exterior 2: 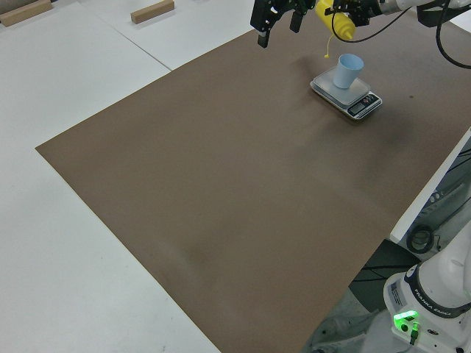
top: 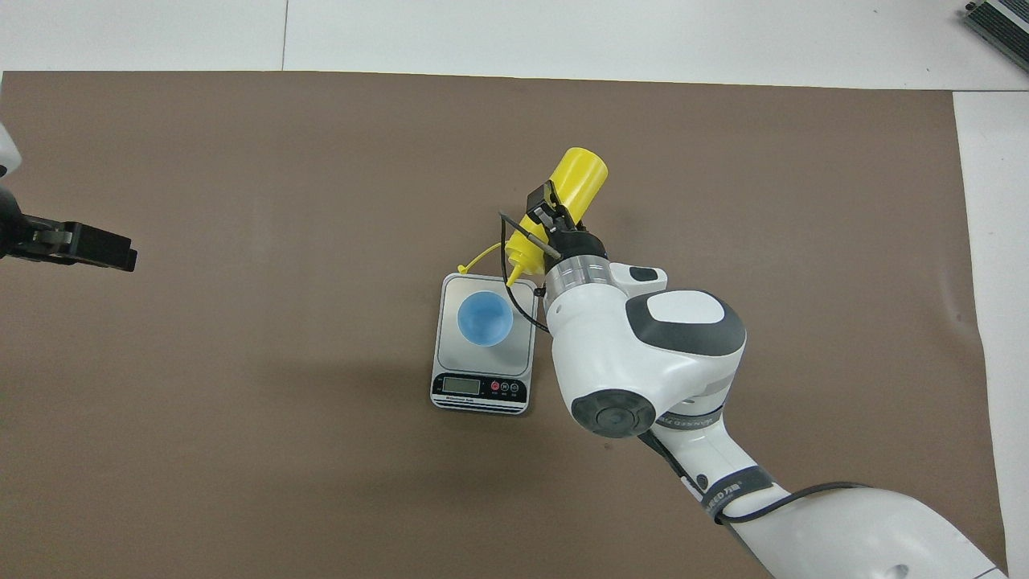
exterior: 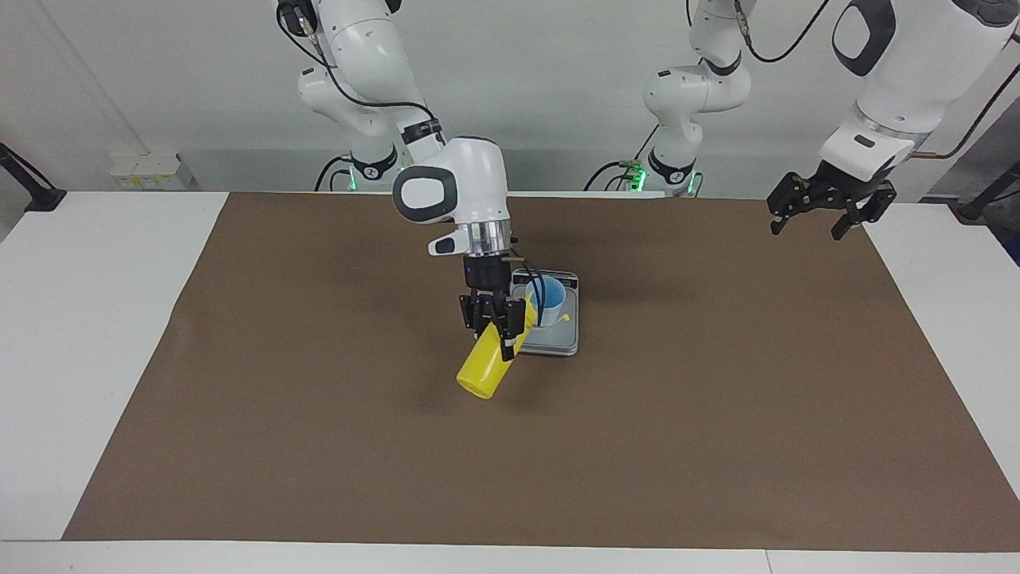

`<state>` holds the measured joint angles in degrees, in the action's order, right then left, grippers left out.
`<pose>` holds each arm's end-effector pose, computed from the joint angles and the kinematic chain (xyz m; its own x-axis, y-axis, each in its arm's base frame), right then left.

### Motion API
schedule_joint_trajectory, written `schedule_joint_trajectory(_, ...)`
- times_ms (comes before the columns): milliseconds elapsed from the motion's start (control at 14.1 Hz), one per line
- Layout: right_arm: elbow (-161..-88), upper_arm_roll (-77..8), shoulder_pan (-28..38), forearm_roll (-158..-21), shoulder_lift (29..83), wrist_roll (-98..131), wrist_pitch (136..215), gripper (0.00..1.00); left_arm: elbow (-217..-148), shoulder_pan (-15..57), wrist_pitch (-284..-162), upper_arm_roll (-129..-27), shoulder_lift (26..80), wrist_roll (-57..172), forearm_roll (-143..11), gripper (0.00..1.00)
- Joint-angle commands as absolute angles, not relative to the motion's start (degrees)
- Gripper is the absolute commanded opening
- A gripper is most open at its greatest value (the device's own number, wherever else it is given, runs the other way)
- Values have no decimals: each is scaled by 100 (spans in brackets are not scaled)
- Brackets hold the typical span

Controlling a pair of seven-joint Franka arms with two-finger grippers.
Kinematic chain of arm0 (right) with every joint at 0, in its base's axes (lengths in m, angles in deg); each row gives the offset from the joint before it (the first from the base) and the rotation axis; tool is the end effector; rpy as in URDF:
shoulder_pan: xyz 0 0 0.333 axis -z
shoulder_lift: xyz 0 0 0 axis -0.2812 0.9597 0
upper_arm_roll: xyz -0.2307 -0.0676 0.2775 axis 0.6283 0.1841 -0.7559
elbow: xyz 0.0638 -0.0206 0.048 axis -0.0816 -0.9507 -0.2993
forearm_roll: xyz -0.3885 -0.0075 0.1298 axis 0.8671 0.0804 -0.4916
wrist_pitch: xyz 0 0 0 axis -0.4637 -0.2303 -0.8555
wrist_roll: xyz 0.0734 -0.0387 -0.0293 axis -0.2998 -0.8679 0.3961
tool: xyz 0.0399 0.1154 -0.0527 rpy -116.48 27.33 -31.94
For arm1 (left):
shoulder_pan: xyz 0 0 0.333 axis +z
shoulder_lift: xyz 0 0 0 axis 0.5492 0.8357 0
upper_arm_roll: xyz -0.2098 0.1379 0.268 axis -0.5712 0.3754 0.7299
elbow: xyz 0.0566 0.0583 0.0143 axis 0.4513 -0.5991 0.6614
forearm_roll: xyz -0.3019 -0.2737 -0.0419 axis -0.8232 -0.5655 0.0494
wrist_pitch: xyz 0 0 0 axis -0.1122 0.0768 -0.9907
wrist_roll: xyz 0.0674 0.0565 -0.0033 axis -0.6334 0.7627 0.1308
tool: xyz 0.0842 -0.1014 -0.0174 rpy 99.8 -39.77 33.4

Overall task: Pour seasoning into cup on scale with both arms
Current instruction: 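Tilt the bottle nozzle down over the blue cup with the right gripper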

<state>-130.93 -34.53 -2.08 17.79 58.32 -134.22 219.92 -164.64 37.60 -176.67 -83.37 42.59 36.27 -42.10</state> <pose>0.6047 0.3289 0.4011 0.4252 -0.7849 0.4508 -0.4774 -0.6176 -0.6250 0.5709 -0.0395 0.6435 0.9854 -0.1692 0.0187 -0.1694 -0.9855 0.0119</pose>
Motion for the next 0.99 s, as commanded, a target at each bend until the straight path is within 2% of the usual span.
schedule_joint_trajectory(0, -13150, -3494, -343, 2030, 5584, -13753, 21719, 0, -16510, 3850, -17656, -8371, 4189, 3415, -4143, 100)
schedule_joint_trajectory(142, -13159, -3485, -406, 2187, 5558, -13797, 21579, 0, -16510, 3850, -17657, -8371, 4189, 3414, -4143, 100)
schedule_joint_trajectory(496, -13159, -3520, -424, 3759, 5566, -14737, 21096, 0, -16518, 3850, -17665, -8371, 4180, 3414, -4134, 100)
schedule_joint_trajectory(709, -13150, -3520, -801, 4147, 5724, -15185, 20542, 0, -16518, 3850, -17665, -8371, 4180, 3406, -4134, 100)
schedule_joint_trajectory(922, -13124, -3529, -819, 4184, 5742, -15213, 20462, 0, -16527, 3850, -17665, -8371, 4180, 3406, -4134, 100)
